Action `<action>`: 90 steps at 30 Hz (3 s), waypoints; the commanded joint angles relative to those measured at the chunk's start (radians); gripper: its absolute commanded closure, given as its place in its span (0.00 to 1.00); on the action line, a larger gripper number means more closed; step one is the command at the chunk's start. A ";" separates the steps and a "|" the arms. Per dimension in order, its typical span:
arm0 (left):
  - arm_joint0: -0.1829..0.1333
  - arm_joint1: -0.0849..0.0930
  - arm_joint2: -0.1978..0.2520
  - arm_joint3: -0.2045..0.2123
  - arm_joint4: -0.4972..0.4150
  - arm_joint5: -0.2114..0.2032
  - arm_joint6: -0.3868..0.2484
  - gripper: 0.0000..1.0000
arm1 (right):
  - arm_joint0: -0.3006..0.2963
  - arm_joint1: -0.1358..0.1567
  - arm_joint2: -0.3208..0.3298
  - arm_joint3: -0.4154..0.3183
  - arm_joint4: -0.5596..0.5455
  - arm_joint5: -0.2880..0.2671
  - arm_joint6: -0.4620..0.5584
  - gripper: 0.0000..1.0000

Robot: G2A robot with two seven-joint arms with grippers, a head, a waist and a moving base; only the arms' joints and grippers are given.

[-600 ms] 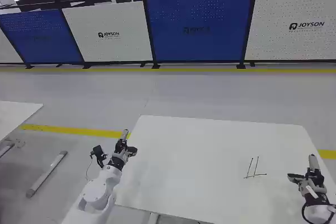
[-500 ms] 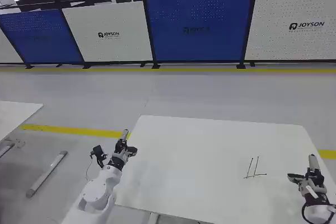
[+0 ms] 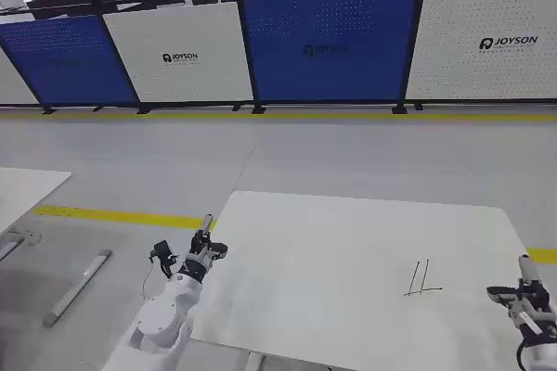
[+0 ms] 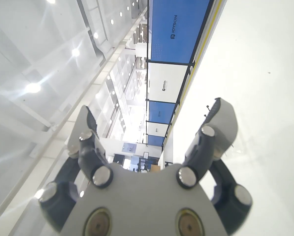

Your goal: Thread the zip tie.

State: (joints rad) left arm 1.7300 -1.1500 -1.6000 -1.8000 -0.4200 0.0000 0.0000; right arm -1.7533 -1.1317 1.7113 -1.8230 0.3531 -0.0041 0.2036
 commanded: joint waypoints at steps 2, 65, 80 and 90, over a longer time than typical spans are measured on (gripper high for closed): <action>0.000 0.000 0.000 0.000 0.000 0.000 0.000 0.00 | 0.007 0.011 0.055 -0.011 0.033 0.049 0.163 0.00; 0.000 0.000 0.000 0.000 0.000 0.000 0.000 0.00 | 0.648 0.151 -0.211 0.609 -0.034 0.251 1.186 0.00; 0.000 0.000 0.000 0.000 0.000 0.000 0.000 0.00 | 0.744 0.278 -0.463 0.658 0.100 0.169 1.186 0.00; 0.000 0.000 0.000 0.000 0.000 0.000 0.000 0.00 | 0.731 0.297 -0.525 0.615 0.176 0.031 1.186 0.00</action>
State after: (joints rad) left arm 1.7300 -1.1500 -1.6000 -1.8000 -0.4200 0.0000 0.0000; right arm -1.0273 -0.8403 1.1953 -1.2150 0.5255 0.0459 1.3900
